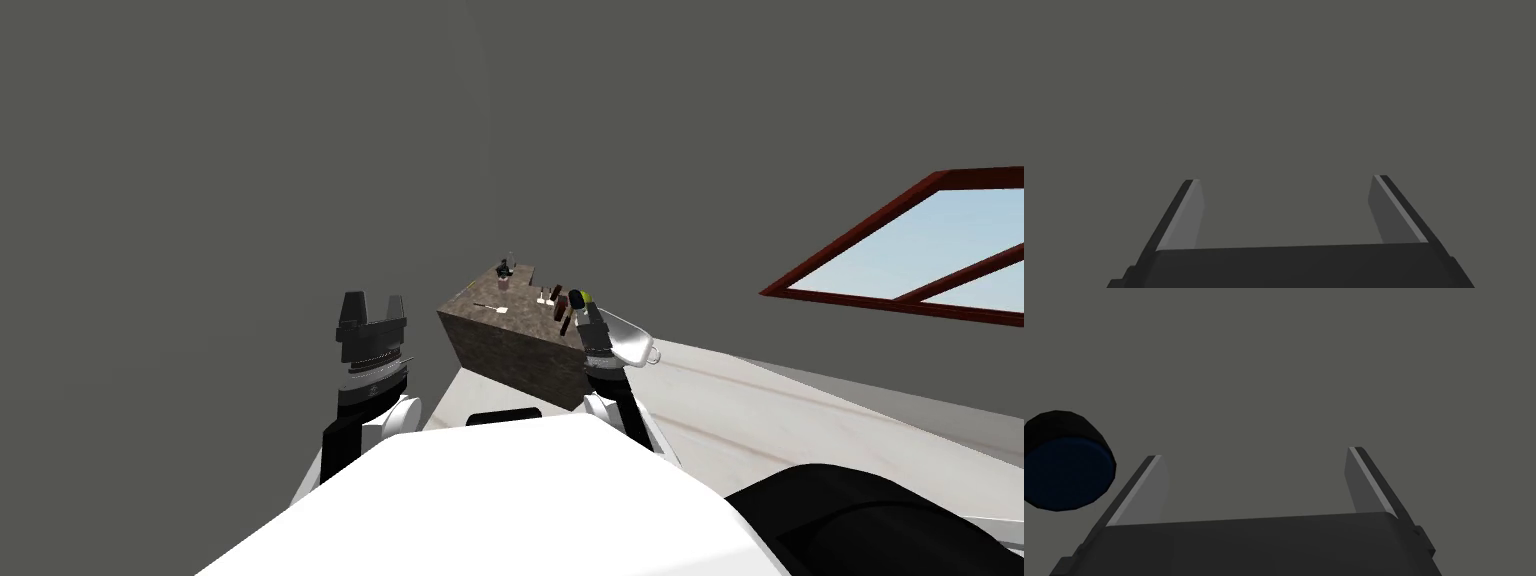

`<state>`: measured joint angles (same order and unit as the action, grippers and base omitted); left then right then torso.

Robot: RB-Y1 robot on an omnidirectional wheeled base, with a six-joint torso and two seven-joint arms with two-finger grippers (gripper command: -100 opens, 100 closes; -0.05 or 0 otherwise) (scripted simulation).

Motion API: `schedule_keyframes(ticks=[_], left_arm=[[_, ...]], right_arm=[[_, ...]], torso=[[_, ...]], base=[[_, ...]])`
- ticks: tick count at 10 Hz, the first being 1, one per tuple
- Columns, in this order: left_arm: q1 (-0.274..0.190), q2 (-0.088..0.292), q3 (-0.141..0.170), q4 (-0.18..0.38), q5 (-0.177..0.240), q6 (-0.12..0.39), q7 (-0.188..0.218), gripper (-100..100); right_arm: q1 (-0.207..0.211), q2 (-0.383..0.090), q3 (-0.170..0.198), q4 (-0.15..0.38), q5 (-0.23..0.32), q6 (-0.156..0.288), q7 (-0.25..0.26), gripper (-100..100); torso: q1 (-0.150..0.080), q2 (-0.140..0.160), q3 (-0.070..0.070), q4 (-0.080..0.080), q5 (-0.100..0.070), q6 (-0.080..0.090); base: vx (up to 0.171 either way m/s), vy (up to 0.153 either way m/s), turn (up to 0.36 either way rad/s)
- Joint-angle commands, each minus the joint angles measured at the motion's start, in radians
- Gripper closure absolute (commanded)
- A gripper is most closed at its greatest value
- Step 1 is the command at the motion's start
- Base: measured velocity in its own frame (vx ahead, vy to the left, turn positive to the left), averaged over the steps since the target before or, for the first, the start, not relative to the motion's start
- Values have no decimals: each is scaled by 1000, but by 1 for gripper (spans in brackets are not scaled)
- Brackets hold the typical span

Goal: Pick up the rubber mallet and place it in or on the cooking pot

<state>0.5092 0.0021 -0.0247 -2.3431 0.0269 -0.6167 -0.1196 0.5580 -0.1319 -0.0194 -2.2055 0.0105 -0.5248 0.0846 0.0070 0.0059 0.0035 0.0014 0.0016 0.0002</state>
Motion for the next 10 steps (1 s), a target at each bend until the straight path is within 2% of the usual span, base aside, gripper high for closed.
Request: schedule_keyframes(ticks=[1, 4, 10], left_arm=[[0, 0, 0, 0, 0, 0, 0, 0], [0, 0, 0, 0, 0, 0, 0, 0], [0, 0, 0, 0, 0, 0, 0, 0]], right_arm=[[-3, -30, -25, 22, 27, 26, 41, -100], [-2, -71, -64, 68, 89, 67, 120, -100], [-6, -147, -161, 171, 210, 150, 262, -100]], torso=[[0, 0, 0, 0, 0, 0], [2, 0, 0, 0, 0, 0], [2, -4, -2, -1, 1, 0]], base=[[-71, 121, -66], [-94, 135, -77], [-36, 135, -84]])
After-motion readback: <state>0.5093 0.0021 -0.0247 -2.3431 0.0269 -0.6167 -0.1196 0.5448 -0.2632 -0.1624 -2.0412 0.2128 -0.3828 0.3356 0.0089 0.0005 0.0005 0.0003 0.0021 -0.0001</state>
